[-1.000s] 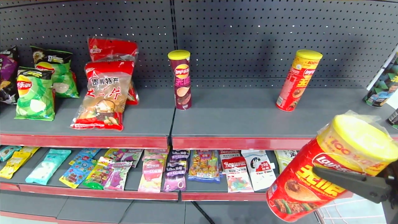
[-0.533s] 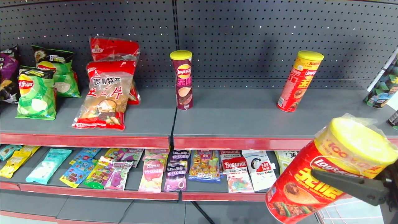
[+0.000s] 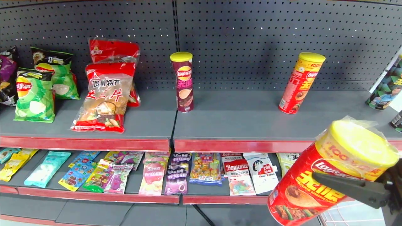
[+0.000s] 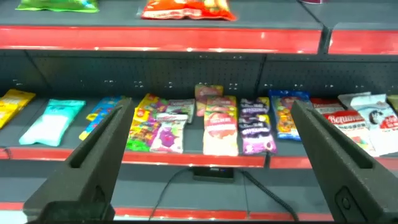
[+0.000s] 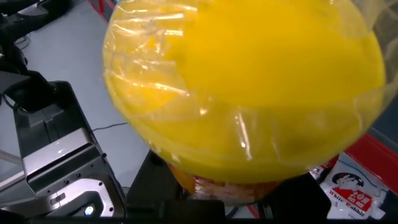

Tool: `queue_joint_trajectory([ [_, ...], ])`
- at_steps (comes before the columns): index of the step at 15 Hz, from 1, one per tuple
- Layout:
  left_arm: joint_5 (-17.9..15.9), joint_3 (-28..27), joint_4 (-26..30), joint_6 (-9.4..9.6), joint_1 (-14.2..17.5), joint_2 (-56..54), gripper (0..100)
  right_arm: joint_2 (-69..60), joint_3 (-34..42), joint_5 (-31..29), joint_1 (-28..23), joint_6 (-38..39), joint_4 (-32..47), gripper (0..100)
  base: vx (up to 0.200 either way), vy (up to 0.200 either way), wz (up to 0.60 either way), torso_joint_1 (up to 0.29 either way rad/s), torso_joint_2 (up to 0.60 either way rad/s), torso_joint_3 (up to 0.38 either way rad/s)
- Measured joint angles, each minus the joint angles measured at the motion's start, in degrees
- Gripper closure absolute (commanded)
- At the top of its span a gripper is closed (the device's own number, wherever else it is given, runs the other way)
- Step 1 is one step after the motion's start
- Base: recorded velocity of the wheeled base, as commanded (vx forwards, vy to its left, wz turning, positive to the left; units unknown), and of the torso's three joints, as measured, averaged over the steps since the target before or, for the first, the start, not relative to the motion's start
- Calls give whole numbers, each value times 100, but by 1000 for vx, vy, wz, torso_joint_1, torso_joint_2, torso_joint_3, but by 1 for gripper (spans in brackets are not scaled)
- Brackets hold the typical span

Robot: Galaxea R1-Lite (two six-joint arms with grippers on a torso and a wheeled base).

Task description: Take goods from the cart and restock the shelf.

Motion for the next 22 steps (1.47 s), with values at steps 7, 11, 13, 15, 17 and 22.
queue_joint_trajectory([
  [7,0,-2,-5,0,7,0,0,80,-1,16,-2,-1,0,100,0,-200,0,6,5,0],
  [11,2,0,-5,-2,7,0,0,91,-1,24,-2,0,-2,100,0,-200,0,1,4,2],
  [13,2,0,-5,0,7,2,0,91,5,22,-6,0,0,100,0,-200,0,2,2,5],
  [15,2,0,-5,-2,7,0,0,91,5,17,-9,-1,0,100,0,0,0,0,0,0],
  [17,0,0,-5,0,12,0,0,85,5,11,-11,0,0,100,0,0,0,0,0,0],
  [22,2,0,-5,9,7,0,0,68,16,17,-9,-1,-2,100,160,0,0,-3,1,4],
])
